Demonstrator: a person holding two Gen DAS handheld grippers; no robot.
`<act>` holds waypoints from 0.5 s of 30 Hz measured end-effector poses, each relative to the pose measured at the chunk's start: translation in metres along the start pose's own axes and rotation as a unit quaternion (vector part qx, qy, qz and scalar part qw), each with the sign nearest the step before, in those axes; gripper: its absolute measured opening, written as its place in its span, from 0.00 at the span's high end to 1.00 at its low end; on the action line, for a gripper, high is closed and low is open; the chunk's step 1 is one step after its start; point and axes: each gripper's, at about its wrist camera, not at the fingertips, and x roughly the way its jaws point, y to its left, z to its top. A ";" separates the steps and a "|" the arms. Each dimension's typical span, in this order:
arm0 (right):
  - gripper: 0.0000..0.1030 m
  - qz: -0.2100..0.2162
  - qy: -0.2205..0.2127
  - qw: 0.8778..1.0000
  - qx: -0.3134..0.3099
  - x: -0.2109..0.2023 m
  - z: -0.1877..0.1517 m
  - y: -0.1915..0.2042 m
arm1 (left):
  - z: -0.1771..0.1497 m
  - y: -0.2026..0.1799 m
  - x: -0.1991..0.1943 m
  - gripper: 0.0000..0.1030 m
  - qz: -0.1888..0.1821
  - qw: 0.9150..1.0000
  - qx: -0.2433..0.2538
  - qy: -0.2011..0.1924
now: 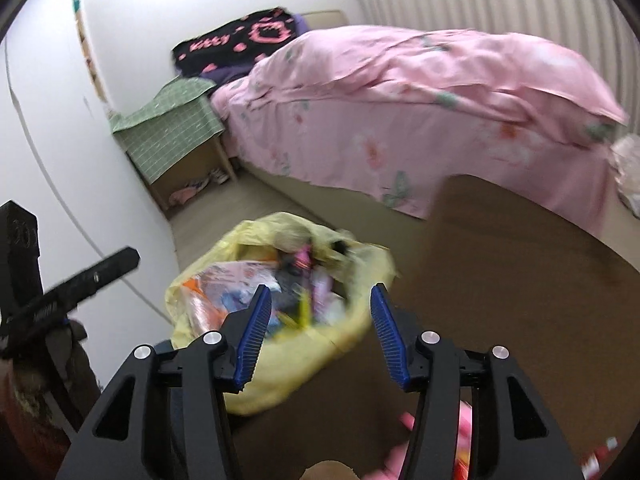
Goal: Collect trash
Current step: 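Open both grippers to release the wrappers into the yellow bag, then grasp red-gold snack packet with left gripper while right gripper grasps red candy wrapper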
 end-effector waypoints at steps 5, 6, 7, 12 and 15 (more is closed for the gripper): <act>0.52 -0.083 -0.040 0.996 0.020 -0.065 -0.039 -0.040 | -0.013 -0.034 0.003 0.29 -0.043 0.998 0.031 0.018; 0.51 -0.101 -0.045 0.994 0.021 -0.076 -0.047 -0.046 | -0.017 -0.044 0.005 0.27 -0.054 0.997 0.041 0.024; 0.47 -0.119 -0.051 0.991 0.023 -0.088 -0.056 -0.054 | -0.021 -0.055 0.007 0.24 -0.065 0.996 0.051 0.030; 0.42 -0.152 -0.054 0.986 0.051 -0.133 -0.094 -0.090 | -0.048 -0.117 0.015 0.18 -0.129 0.984 0.107 0.060; 0.42 -0.184 -0.024 0.981 0.050 -0.146 -0.117 -0.102 | -0.064 -0.147 0.020 0.09 -0.170 0.973 0.126 0.091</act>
